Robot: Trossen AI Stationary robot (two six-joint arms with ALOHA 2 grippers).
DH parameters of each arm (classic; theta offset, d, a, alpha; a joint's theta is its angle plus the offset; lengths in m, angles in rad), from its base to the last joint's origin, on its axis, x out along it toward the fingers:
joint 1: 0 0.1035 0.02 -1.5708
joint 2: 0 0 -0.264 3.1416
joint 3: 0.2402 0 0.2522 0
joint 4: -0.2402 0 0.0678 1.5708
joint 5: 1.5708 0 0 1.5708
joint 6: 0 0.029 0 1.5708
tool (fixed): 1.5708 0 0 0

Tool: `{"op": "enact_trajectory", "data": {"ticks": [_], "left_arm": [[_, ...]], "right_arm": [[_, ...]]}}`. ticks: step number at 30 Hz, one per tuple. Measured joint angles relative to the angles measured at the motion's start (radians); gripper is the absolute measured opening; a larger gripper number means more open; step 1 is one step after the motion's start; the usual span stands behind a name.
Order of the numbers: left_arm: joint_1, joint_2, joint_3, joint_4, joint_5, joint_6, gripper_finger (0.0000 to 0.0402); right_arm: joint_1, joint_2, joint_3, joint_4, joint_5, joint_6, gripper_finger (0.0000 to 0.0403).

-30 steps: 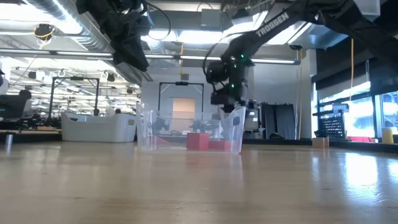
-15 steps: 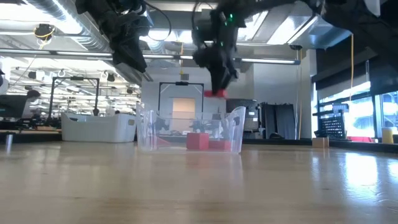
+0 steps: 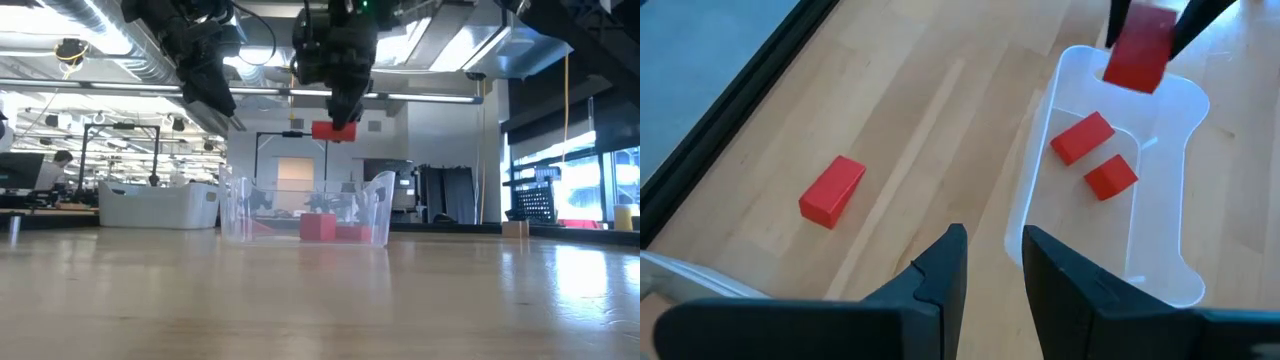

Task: Sort & place blocks by color
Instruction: Put the red block into the transparent bin

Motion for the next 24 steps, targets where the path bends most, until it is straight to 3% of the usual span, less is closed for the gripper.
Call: {"op": "enact_trajectory", "data": {"ticks": [13,21,24], "left_arm": [[0.0,0.0,0.0,0.0,0.0,0.0,0.0091],[0.0,0.0,0.0,0.0,0.0,0.0,0.0091],[0.0,0.0,0.0,0.0,0.0,-0.001,0.0091]], "right_arm": [[0.016,-0.001,-0.378,0.365,-0.024,-0.082,0.0128],[0.015,0.0,-0.428,0.407,-0.022,-0.057,0.0128],[0.015,0.0,-0.428,0.419,-0.022,-0.055,0.0169]]}}
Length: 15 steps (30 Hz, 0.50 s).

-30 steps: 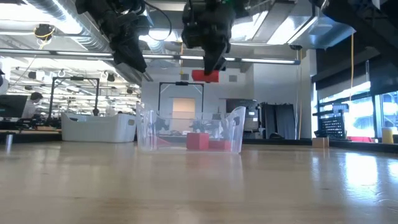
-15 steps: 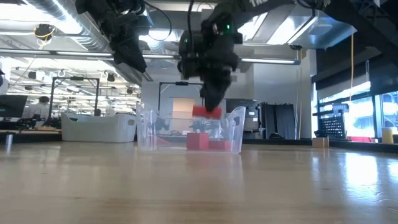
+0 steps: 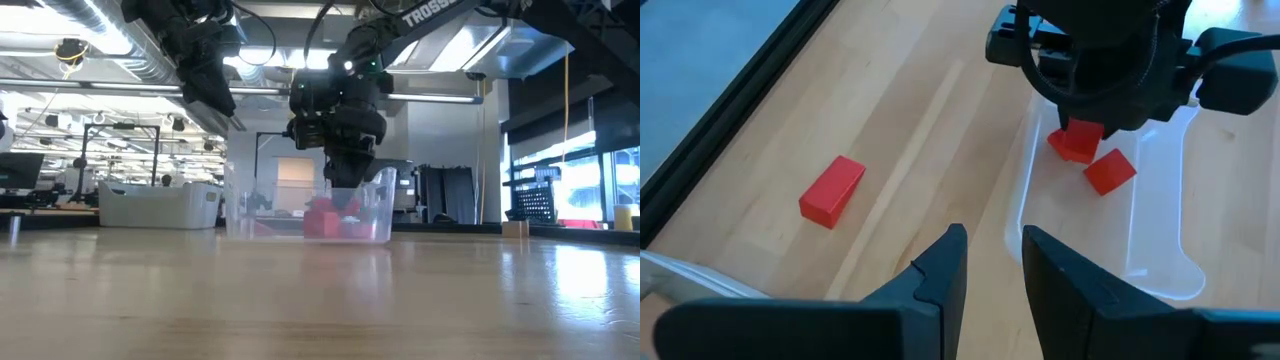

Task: Sort & place blocks by color
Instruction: Put the red block into the transparent bin

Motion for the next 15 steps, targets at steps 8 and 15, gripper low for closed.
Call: {"op": "enact_trajectory", "data": {"ticks": [8,15], "left_arm": [[0.0,0.0,0.0,0.0,0.0,0.0,0.0091],[0.0,0.0,0.0,0.0,0.0,0.044,0.0091]], "right_arm": [[-0.001,0.0,0.019,-0.026,-0.001,0.008,0.024],[-0.002,0.0,0.178,-0.124,-0.001,0.003,0.024]]}}
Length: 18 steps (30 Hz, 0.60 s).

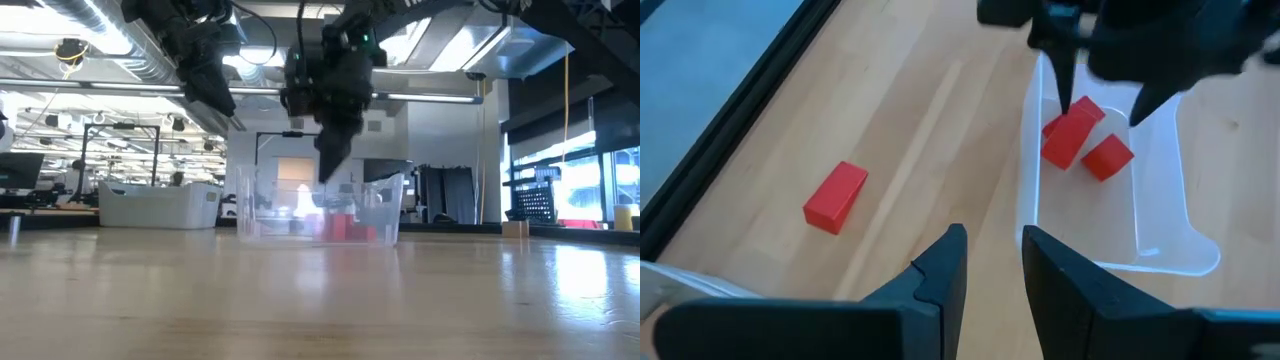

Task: Sort & place blocks by color
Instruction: Put the red block into the transparent bin

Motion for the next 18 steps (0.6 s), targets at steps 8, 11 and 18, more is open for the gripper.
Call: {"op": "enact_trajectory", "data": {"ticks": [8,11,18], "left_arm": [[0.007,0.0,0.0,0.0,0.0,0.008,0.0091],[0.019,0.0,0.0,0.0,0.0,0.008,0.0091],[0.061,0.005,0.0,0.039,0.0,0.054,0.009]], "right_arm": [[-0.046,0.0,0.244,-0.13,0.007,-0.004,0.0242],[-0.083,0.0,0.322,-0.183,0.007,-0.006,0.0242],[-0.198,-0.007,0.351,-0.255,0.008,-0.029,0.0243]]}}
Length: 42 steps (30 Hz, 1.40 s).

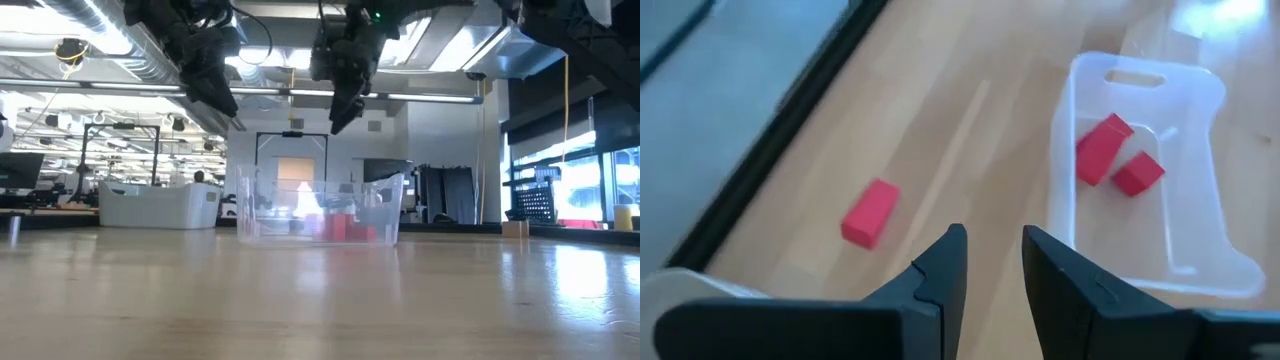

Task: Sort & place blocks by color
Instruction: Put the red block into the transparent bin

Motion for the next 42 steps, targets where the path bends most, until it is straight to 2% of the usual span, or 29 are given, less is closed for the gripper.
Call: {"op": "enact_trajectory", "data": {"ticks": [10,15,23,26,42], "left_arm": [[0.047,0.157,0.0,0.053,0.01,0.142,0.0085],[0.047,0.24,0.0,0.128,0.005,0.235,0.0083],[0.059,0.345,0.0,0.177,-0.065,0.23,0.0083],[0.065,0.357,0.0,0.177,-0.063,0.186,0.0083],[0.065,0.361,0.0,0.183,-0.061,0.192,0.0082]], "right_arm": [[-0.123,-0.003,0.0,-0.012,-0.024,-0.023,0.0243],[-0.136,-0.003,0.0,-0.012,-0.025,-0.022,0.0243],[-0.131,-0.003,0.0,0.009,-0.026,-0.023,0.0243],[-0.126,-0.003,0.0,0.033,-0.026,-0.023,0.0243],[-0.12,-0.004,0.0,0.23,-0.026,-0.024,0.0243]]}}
